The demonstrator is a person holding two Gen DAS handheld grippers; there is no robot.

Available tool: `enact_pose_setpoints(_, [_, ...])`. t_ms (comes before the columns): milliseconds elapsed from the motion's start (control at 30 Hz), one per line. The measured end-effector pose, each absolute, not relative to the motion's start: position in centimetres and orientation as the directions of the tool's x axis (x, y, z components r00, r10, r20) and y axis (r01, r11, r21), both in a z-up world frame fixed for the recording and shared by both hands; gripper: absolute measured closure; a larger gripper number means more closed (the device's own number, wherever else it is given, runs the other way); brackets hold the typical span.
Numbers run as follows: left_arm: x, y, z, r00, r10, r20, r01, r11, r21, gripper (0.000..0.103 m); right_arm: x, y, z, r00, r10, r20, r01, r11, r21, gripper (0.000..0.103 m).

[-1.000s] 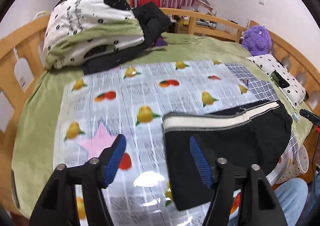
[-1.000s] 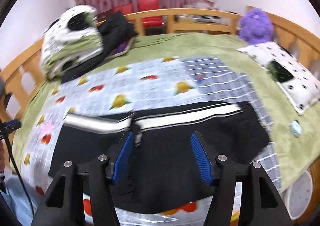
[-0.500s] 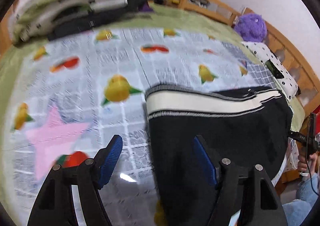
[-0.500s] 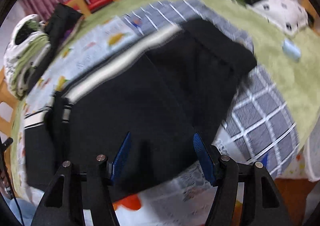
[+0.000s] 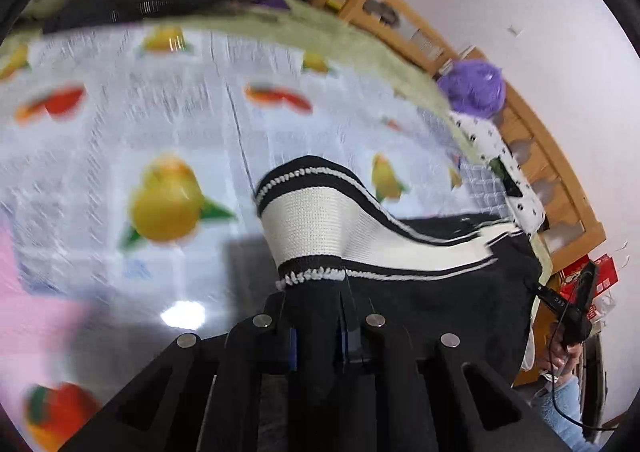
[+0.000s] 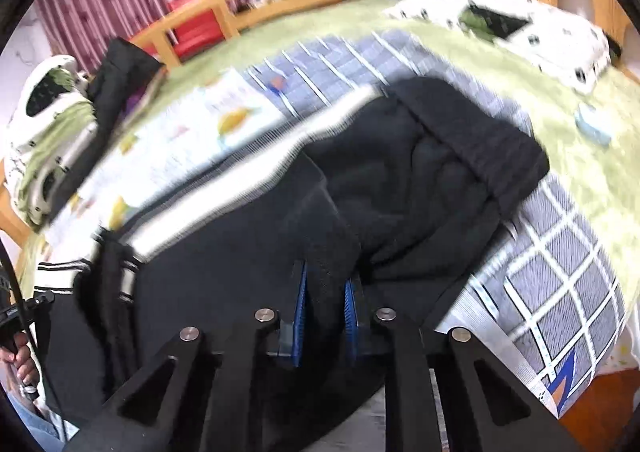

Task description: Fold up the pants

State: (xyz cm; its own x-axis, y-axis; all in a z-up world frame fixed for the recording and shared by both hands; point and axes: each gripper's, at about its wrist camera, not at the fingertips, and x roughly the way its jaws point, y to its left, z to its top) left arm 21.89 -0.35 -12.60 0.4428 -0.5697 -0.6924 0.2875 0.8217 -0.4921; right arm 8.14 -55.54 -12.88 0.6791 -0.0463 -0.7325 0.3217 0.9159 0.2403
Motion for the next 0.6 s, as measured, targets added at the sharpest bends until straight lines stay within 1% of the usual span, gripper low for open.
enact_pose_setpoints(33, [21.9,0.4,-11.6,0.454,-0.565,-0.689,0.288,0.825,-0.486,0.090,8.8,-54.2,-11.8,0.698,-0.025,-0.716,0.281,0.929,0.242,0.087])
enact_pose_setpoints(100, [22.3,2.5,-9.5,0.495,-0.505,-0.707,0.261,0.863,-0.433,0.090,10.0,-52.5,-11.0,0.714,0.059,-0.697,0.207,0.934,0.290,0.087])
enact_pose_setpoints(167, [22.5,5.5,-7.5,0.554,-0.401,-0.730,0.221,0.916,-0.335,0.089,12.1,-50.1,-11.1,0.708,0.209,-0.675,0.100,0.916,0.388,0.087])
enact_pose_setpoints(200, [22.5,6.6,-7.1,0.570,-0.357,-0.740,0.196,0.934,-0.300,0.089,13.1,-49.0,-11.5,0.691,0.260,-0.674,0.061,0.909,0.412,0.087])
enact_pose_setpoints(233, [22.7,8.2,-6.8,0.579,-0.299,-0.758,0.152,0.954,-0.260,0.089,14.3,-47.2,-12.5,0.658,0.314,-0.684,0.009,0.905,0.424,0.087])
enact_pose_setpoints(267, [22.9,9.5,-6.8,0.580,-0.261,-0.772,0.115,0.964,-0.239,0.089,15.0,-45.9,-13.3,0.635,0.331,-0.698,-0.019,0.910,0.415,0.086])
enact_pose_setpoints(333, [23.1,11.6,-7.5,0.577,-0.207,-0.790,0.055,0.975,-0.215,0.088,16.4,-42.9,-15.5,0.572,0.343,-0.745,-0.069,0.925,0.373,0.083])
enact_pose_setpoints(367, [23.3,12.2,-8.3,0.569,-0.170,-0.805,0.026,0.982,-0.189,0.086,16.9,-42.1,-16.6,0.543,0.341,-0.768,-0.074,0.930,0.361,0.080])
enact_pose_setpoints(400, [23.5,12.5,-9.1,0.558,-0.124,-0.821,-0.003,0.988,-0.151,0.075,17.3,-41.7,-17.5,0.514,0.332,-0.791,-0.069,0.935,0.348,0.074])
enact_pose_setpoints(433, [23.7,12.6,-10.0,0.543,-0.062,-0.838,-0.040,0.994,-0.099,0.070,17.3,-41.5,-18.1,0.499,0.320,-0.805,-0.068,0.941,0.332,0.073])
enact_pose_setpoints(467, [23.6,12.6,-10.8,0.527,-0.002,-0.850,-0.068,0.997,-0.044,0.064,16.8,-41.5,-17.8,0.507,0.325,-0.798,-0.078,0.940,0.333,0.071])
enact_pose_setpoints(500, [23.2,12.6,-11.4,0.514,0.035,-0.857,-0.081,0.997,-0.008,0.063,16.6,-42.0,-17.5,0.499,0.333,-0.800,-0.082,0.937,0.339,0.067])
enact_pose_setpoints(533, [22.8,12.9,-11.5,0.509,0.041,-0.860,-0.085,0.996,-0.003,0.062,16.1,-43.2,-17.1,0.481,0.356,-0.802,-0.079,0.928,0.365,0.067])
enact_pose_setpoints(567, [22.0,13.0,-11.6,0.511,0.029,-0.859,-0.086,0.996,-0.018,0.056,15.6,-44.2,-16.8,0.483,0.371,-0.793,-0.076,0.920,0.384,0.067])
enact_pose_setpoints(600, [21.4,13.4,-11.4,0.518,0.013,-0.855,-0.088,0.995,-0.038,0.046,14.9,-45.7,-16.1,0.509,0.368,-0.778,-0.060,0.917,0.394,0.067])
